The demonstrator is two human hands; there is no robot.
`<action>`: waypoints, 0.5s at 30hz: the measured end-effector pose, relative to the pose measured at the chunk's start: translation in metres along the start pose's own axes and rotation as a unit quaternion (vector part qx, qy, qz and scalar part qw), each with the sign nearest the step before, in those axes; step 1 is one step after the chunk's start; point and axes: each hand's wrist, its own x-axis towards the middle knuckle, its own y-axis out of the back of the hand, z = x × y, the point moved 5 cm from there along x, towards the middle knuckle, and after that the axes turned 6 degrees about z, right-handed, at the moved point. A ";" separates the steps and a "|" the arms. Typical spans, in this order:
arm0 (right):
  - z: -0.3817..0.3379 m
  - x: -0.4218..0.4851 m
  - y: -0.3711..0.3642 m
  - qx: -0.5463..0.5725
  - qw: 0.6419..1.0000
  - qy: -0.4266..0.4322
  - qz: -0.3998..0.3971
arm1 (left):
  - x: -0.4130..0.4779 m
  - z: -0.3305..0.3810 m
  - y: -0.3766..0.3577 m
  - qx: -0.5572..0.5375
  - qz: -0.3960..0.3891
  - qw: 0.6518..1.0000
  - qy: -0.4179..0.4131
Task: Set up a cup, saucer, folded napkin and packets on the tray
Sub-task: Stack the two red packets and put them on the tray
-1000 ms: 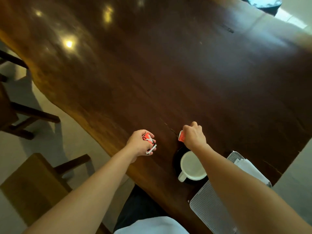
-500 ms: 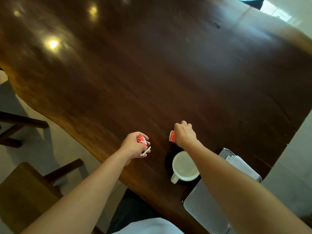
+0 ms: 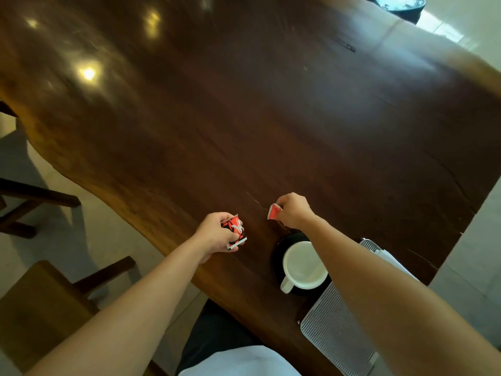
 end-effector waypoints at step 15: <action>-0.029 -0.165 0.070 0.461 0.880 0.084 0.084 | -0.093 0.044 -0.031 -0.080 -0.111 0.984 -0.111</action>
